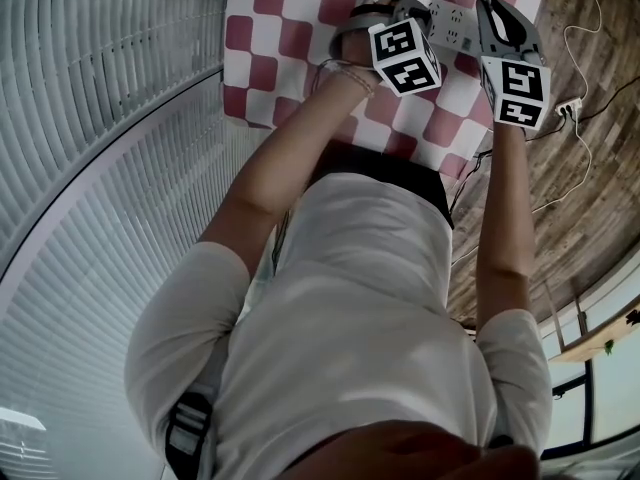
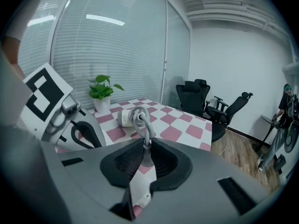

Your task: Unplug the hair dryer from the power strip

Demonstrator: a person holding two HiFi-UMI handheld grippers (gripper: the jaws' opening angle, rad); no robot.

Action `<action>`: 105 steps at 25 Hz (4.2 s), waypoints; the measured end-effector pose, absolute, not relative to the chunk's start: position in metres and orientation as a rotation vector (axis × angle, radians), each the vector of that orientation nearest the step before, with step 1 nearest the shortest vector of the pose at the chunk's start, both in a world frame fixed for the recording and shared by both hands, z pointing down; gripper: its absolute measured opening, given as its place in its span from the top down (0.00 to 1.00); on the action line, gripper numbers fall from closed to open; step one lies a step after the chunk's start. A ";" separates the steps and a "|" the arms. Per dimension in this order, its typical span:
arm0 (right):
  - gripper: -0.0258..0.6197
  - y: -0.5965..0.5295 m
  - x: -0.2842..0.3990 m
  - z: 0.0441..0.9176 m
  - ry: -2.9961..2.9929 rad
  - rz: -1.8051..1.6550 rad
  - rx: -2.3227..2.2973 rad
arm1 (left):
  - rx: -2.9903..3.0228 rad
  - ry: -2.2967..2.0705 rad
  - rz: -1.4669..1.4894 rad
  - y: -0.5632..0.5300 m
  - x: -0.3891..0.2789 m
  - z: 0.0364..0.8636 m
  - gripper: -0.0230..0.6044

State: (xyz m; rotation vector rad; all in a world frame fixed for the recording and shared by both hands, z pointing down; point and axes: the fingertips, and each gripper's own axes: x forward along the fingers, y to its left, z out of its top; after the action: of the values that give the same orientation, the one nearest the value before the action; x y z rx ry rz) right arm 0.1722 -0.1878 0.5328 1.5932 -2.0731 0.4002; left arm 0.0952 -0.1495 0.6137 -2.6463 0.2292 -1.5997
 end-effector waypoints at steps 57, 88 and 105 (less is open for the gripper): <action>0.70 -0.159 0.192 0.525 -2.023 0.367 1.561 | -2.650 0.208 -1.541 -0.150 0.093 0.614 0.91; 0.86 -0.077 0.110 0.268 -2.436 0.241 1.723 | -3.294 0.530 -0.227 -0.099 0.065 0.280 0.91; 0.90 -0.025 0.061 0.180 -2.558 0.130 1.658 | -3.198 0.492 0.030 -0.037 0.031 0.181 0.91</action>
State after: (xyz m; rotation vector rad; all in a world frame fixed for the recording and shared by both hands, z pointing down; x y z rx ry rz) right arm 0.0611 -0.0249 0.1805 1.6575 -2.5580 0.1298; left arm 0.0312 -0.0368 0.1807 -3.1979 0.4920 0.0296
